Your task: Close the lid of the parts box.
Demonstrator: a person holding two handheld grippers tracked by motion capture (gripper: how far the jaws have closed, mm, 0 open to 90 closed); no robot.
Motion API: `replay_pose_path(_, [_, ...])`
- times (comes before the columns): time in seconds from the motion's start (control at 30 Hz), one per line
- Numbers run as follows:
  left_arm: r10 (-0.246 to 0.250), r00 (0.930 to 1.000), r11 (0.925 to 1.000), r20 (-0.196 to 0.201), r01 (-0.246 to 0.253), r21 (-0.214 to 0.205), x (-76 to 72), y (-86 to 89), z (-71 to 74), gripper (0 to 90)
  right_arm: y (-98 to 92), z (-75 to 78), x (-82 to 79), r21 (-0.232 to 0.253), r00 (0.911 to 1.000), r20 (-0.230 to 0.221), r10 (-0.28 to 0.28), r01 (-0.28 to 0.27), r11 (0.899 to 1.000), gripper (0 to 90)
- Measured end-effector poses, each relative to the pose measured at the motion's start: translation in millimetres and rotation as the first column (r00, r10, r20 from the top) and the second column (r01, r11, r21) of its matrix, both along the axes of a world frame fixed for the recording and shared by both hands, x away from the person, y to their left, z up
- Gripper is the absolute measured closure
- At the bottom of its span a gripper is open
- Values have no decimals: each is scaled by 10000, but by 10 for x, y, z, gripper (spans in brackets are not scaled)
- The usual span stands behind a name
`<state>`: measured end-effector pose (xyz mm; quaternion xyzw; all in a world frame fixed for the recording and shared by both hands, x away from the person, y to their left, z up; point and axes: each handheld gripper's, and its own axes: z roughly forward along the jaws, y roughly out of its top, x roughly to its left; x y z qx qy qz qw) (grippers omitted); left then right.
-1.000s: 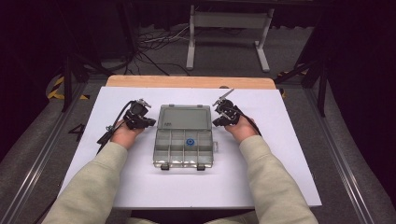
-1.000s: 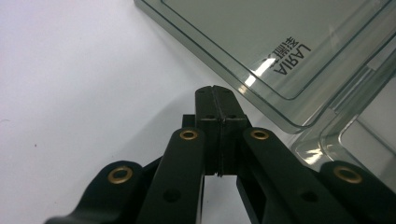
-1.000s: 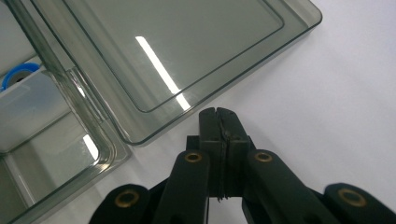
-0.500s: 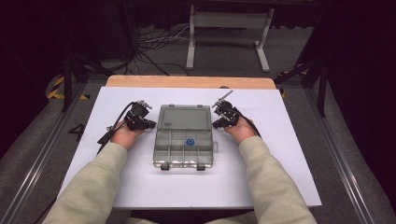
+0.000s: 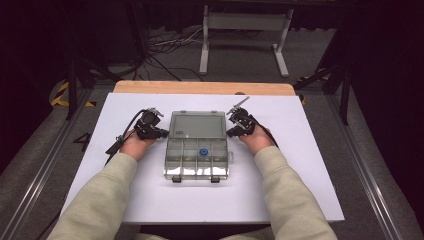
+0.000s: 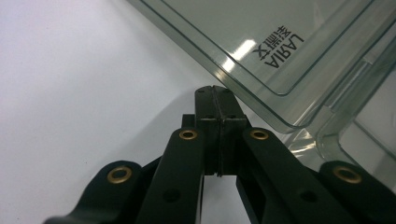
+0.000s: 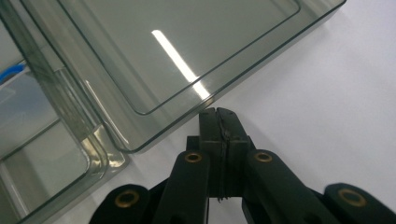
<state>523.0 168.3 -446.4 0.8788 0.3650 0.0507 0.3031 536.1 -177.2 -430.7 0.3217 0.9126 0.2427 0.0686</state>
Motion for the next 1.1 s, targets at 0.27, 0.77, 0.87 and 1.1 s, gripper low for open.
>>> replay_pose_path(0.27, [58, 9999, 10000, 115, -59, 61, 47, -58, 3, 895, 37, -8, 37, 125, 10000, 51, -79, 78, 9999, 900])
replay_pose_path(0.77, [116, 9990, 9998, 432, -123, 172, 43, -86, 11, 896, 58, 16, 39, 88, 9992, 408, -12, 8, 10000, 900])
replay_pose_path(0.87, [225, 9977, 9997, 646, -231, 82, 30, -86, 40, 896, 48, 64, 26, 211, 9979, 640, -39, 26, 9998, 900])
replay_pose_path(1.1, [273, 9937, 9996, 1086, -283, 81, 1, -84, 99, 896, 17, 135, 10, 465, 9954, 944, -166, 122, 9988, 900])
